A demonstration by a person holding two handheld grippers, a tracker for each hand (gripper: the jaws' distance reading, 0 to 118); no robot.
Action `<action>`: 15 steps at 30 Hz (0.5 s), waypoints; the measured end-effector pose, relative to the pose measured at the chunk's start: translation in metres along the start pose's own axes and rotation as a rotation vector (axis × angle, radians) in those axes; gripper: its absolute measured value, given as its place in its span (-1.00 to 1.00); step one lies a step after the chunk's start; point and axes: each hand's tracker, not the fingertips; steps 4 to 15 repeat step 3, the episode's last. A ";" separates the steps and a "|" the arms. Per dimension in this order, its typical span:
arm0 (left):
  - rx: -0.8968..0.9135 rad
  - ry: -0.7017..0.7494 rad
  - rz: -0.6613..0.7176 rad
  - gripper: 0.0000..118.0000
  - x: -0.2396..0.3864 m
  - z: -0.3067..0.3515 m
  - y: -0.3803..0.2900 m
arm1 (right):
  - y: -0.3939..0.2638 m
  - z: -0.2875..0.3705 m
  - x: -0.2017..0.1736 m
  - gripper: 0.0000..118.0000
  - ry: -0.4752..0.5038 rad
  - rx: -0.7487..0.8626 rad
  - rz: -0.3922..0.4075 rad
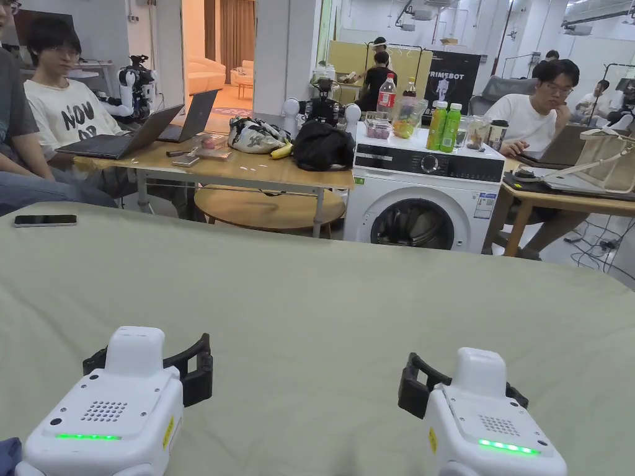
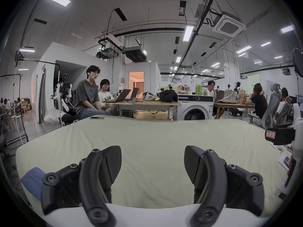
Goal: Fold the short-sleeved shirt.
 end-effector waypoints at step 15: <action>-0.001 0.000 -0.006 0.35 0.000 -0.001 -0.001 | -0.004 0.000 -0.001 0.46 -0.016 0.036 0.079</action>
